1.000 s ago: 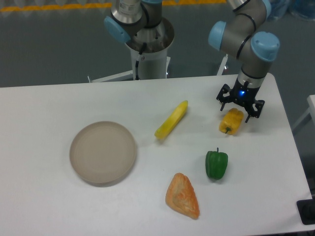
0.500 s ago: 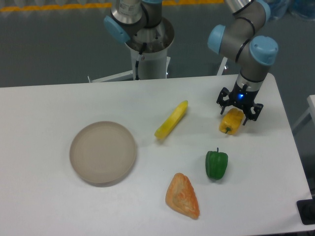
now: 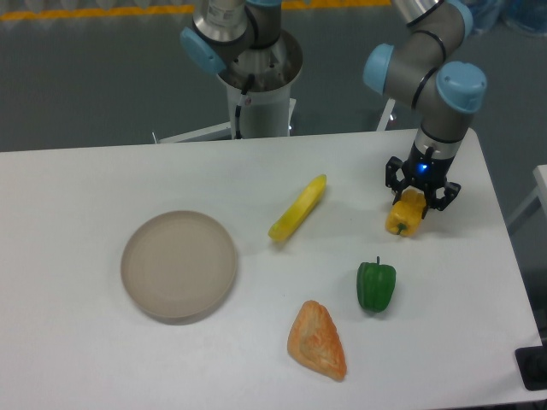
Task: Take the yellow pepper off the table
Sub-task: 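Lift the grasped yellow pepper up off the table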
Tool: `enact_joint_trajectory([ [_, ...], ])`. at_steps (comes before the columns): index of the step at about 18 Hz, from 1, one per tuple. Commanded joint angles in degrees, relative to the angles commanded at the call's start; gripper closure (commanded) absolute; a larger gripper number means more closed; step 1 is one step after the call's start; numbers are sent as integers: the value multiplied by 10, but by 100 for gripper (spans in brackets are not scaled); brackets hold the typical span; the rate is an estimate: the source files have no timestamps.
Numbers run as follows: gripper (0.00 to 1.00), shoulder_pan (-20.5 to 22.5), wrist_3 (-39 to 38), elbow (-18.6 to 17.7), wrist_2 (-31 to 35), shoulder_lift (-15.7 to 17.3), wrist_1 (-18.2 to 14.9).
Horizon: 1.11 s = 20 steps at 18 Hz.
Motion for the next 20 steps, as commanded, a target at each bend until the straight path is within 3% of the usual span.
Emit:
enact_joint_trajectory([
  [2,67,-17,-3,42,3,4,-8],
  [4,67,-32,-18,89,3,5,-39],
  [11,67,-54,-22,135,3,23,-46],
  [17,67,-58,-25,203,29,15,-101],
  [20,67,-65,-25,210,54,9,-107],
])
